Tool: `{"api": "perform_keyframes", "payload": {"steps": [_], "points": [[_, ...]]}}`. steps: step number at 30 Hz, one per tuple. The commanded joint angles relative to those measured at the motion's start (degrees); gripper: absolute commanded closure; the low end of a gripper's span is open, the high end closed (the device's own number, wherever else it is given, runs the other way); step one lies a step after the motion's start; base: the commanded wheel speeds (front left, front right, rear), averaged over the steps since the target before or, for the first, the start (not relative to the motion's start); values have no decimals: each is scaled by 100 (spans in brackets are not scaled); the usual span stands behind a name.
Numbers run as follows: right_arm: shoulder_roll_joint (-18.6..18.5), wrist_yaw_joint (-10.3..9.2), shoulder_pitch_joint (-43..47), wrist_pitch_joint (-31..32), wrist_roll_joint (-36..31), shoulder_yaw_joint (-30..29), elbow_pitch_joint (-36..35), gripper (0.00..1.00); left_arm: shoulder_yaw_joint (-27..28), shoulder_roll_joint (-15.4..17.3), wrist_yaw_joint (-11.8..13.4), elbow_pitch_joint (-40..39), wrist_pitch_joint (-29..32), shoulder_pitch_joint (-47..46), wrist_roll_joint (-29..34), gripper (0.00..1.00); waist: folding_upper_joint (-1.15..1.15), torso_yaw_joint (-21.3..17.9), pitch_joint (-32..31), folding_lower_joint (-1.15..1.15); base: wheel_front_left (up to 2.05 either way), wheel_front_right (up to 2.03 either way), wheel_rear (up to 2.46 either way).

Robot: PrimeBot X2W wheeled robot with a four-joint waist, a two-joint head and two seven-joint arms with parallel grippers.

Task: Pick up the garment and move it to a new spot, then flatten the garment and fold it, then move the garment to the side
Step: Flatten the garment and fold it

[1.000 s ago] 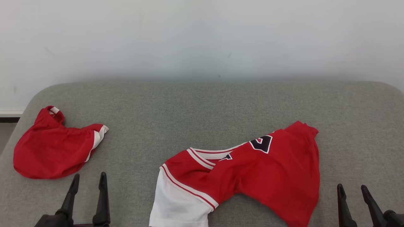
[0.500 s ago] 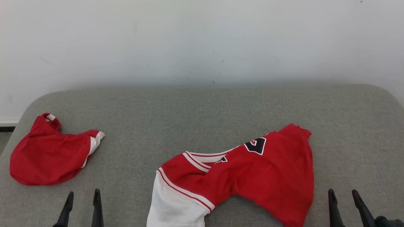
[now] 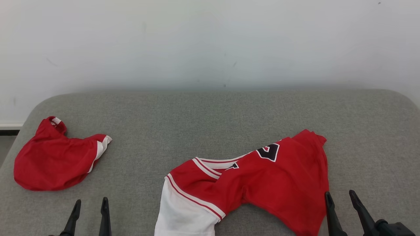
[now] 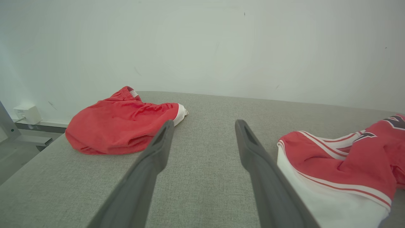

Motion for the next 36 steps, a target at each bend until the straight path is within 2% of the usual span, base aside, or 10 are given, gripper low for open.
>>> {"api": "perform_keyframes", "payload": {"steps": [1,22,36], "points": [[12,-15,54,35,-46,16,-61,0,-11,-2,-36,17,-18,-61,56,0,0,20,4,0,0,0,0],[65,-15,140,185,-93,3,-242,0,-119,72,-8,79,-19,-106,194,0,0,60,33,0,0,0,0],[60,-15,132,175,-91,-32,-202,0,-288,147,-110,-45,-19,-49,71,0,0,81,6,0,0,0,0]]}}
